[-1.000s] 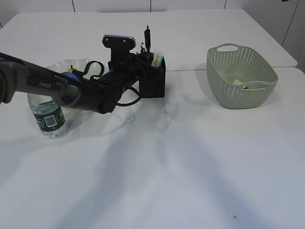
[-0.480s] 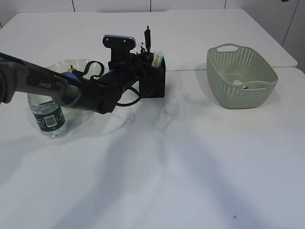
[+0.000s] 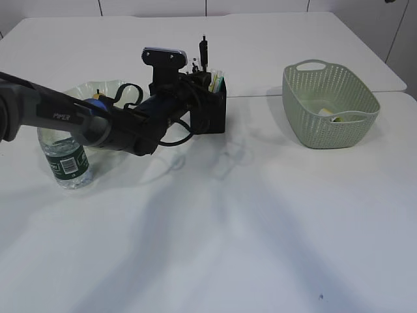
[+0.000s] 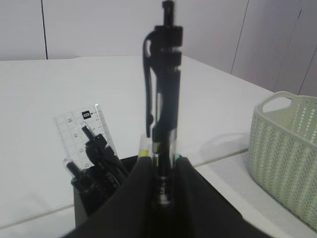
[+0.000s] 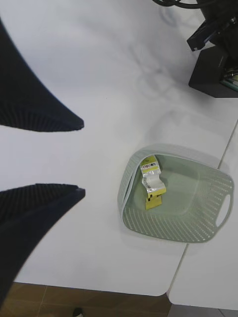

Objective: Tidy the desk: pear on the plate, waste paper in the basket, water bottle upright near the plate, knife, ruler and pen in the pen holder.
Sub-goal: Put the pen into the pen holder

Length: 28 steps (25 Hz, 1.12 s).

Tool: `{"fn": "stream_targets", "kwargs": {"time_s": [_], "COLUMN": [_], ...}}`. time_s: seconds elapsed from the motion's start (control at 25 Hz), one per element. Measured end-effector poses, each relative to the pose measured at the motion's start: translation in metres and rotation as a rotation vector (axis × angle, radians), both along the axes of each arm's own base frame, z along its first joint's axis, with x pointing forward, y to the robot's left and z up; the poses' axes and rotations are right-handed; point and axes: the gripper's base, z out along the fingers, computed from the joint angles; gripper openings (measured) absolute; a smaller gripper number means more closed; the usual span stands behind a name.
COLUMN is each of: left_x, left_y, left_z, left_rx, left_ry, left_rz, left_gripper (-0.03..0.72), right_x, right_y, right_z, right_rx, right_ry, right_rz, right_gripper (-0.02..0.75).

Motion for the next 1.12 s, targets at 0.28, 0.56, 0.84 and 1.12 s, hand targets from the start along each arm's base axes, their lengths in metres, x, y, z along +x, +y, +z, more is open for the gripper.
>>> {"fn": "stream_targets", "kwargs": {"time_s": [0.28,0.56,0.84,1.12], "left_x": [-0.0003,-0.0004,-0.0005,-0.0005], "left_y": [-0.0007,-0.0009,-0.0010,-0.0010], "left_z": [0.0000,0.0000,0.0000,-0.0001], "left_rx": [0.008,0.011,0.012,0.002], "left_ry": [-0.004,-0.006,-0.006,0.000], "left_rz": [-0.008,-0.011,-0.012,-0.012], "left_gripper": [0.080,0.087,0.097,0.187], "right_x": [0.0000,0.0000,0.0000,0.0000], "right_y": [0.0000,0.0000,0.0000,0.0000], "right_z": [0.0000,0.0000,0.0000,0.0000], "right_rx": [0.000,0.000,0.000,0.000], "right_ry": [0.000,0.000,0.000,0.000], "right_rz": [0.000,0.000,0.000,0.000], "right_gripper": [0.297,0.297,0.297,0.297]}}
